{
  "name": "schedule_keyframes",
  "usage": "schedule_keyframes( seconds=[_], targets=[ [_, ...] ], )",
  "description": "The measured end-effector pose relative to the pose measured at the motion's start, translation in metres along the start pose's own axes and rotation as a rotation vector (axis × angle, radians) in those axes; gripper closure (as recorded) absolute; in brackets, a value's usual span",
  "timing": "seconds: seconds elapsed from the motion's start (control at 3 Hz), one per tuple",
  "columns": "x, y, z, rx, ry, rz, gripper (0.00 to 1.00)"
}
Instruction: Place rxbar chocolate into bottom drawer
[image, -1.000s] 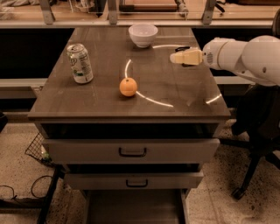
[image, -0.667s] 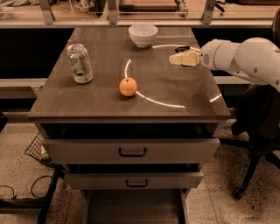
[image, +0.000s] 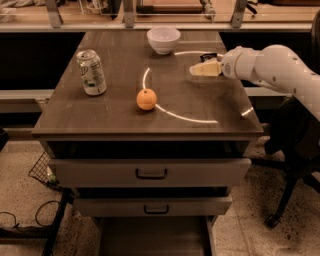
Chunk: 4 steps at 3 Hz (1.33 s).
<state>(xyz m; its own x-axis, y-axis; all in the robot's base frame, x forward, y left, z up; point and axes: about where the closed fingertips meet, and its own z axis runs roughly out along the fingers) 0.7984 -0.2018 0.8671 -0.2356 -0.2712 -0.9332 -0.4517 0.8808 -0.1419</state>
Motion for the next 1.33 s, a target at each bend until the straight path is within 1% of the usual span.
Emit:
schedule_keyframes(
  seconds=[0.33,0.67,1.0,1.33],
  targets=[
    [0.008,-0.004,0.015,-0.004,-0.002,0.009,0.0],
    [0.021,-0.007,0.023,-0.017,0.013,0.04,0.0],
    [0.035,-0.01,0.024,-0.035,0.035,0.078,0.18],
    [0.036,-0.008,0.026,-0.039,0.036,0.078,0.41]
  ],
)
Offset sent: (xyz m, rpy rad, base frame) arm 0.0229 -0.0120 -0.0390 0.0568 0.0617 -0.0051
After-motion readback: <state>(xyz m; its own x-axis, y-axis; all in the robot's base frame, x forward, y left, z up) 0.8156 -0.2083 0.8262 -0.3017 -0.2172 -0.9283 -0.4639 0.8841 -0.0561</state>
